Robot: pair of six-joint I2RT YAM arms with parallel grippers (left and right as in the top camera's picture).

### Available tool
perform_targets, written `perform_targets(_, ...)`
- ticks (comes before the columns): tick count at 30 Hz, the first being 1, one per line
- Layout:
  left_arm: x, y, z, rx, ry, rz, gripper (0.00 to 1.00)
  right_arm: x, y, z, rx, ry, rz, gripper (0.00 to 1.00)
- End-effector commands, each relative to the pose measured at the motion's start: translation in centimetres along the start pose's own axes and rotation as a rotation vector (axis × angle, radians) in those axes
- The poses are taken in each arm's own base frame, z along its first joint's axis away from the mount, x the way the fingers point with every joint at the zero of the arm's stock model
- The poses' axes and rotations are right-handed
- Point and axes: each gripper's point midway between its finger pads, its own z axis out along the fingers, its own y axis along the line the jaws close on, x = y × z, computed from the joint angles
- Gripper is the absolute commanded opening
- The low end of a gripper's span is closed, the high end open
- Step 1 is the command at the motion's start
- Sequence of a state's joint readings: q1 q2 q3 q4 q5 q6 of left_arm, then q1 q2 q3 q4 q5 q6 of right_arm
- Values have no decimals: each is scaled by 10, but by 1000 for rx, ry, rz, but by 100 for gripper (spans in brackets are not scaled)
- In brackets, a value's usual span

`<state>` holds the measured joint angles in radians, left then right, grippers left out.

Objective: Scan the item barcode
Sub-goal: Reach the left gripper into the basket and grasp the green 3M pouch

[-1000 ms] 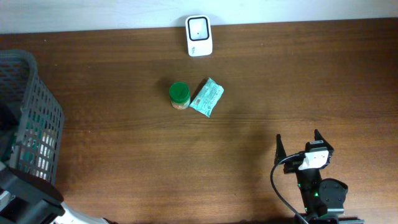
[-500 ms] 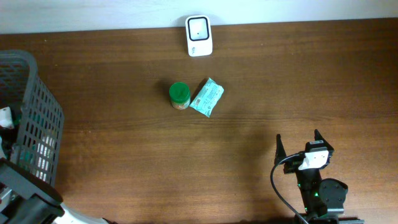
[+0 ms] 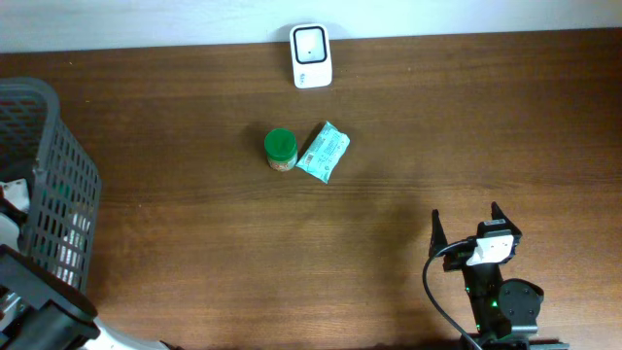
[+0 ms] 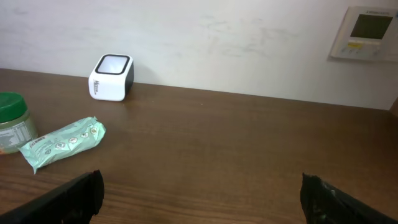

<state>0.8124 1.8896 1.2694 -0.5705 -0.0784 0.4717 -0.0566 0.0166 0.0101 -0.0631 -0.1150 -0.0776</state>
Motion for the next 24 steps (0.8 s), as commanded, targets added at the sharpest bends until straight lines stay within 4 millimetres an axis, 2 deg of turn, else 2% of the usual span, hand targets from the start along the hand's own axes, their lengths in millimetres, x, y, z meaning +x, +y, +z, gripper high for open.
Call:
perform_targets(1, 24, -20, 14, 57, 59, 35, 84, 2, 2, 0, -10, 4, 13, 98)
perform_targets(3, 27, -22, 17, 58, 61, 35, 73, 2, 2, 0, -10, 4, 13, 98)
perform_targets(5, 27, -22, 18, 58, 60, 35, 52, 2, 2, 0, -10, 4, 13, 98)
perform_targets(6, 26, -22, 18, 56, 57, 35, 45, 2, 2, 0, -10, 4, 13, 98)
perform_targets(8, 24, -21, 18, 52, 50, 34, 22, 2, 2, 0, -10, 4, 13, 98)
perform_targets(10, 22, -19, 16, 49, 45, 34, 5, 2, 2, 0, -10, 4, 13, 98)
perform_targets(11, 19, -18, 14, 48, 42, 33, 0, 2, 2, 0, -10, 4, 13, 98)
perform_targets(15, 6, -10, -2, 35, 15, 31, 0, 2, 2, 0, -10, 4, 13, 98)
perform_targets(20, -29, 12, -54, -40, -129, 20, 0, 2, 2, 0, -10, 4, 13, 98)
perform_targets(24, -47, 24, -91, -95, -236, 12, 0, 2, 2, 0, -10, 4, 13, 98)
